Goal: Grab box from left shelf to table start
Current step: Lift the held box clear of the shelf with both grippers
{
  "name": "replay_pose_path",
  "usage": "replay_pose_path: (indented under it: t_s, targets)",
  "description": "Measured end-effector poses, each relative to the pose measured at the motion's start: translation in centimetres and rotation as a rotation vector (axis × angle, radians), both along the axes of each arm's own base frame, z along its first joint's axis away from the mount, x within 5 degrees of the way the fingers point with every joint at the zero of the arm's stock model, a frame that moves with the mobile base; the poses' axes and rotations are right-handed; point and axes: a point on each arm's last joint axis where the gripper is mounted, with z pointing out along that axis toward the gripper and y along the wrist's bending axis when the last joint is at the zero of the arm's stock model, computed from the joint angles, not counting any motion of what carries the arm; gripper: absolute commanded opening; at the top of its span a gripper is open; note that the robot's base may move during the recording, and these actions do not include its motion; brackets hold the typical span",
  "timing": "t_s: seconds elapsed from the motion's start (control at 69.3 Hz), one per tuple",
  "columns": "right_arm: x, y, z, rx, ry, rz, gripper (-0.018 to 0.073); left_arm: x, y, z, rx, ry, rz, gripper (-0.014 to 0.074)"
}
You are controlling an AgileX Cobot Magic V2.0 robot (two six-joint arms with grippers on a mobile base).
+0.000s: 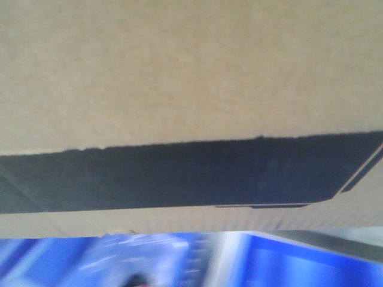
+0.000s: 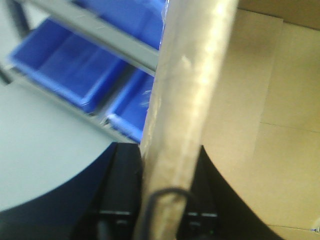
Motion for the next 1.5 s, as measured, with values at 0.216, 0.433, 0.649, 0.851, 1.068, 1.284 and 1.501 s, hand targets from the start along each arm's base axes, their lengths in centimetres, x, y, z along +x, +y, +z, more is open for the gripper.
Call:
replay_pose_path:
  t_s: [0.216,0.433,0.649,0.851,1.068,1.284,1.501]
  targets:
    - [0.0,0.0,0.0,0.0,0.0,0.0,0.0059,0.0,0.0,0.0,0.0,0.0,0.0,-0.0093]
    - [0.0,0.0,0.0,0.0,0.0,0.0,0.0059,0.0,0.0,0.0,0.0,0.0,0.0,-0.0093]
    - [0.0,0.0,0.0,0.0,0.0,0.0,0.0059,0.0,0.0,0.0,0.0,0.0,0.0,-0.0093]
    - [0.0,0.0,0.0,0.0,0.0,0.0,0.0059,0.0,0.0,0.0,0.0,0.0,0.0,-0.0093]
    - [0.0,0.0,0.0,0.0,0.0,0.0,0.0059,0.0,0.0,0.0,0.0,0.0,0.0,-0.0093]
    - [0.0,0.0,0.0,0.0,0.0,0.0,0.0059,0.0,0.0,0.0,0.0,0.0,0.0,-0.0093]
    - [0.0,0.0,0.0,0.0,0.0,0.0,0.0059,0.0,0.0,0.0,0.0,0.0,0.0,-0.0093]
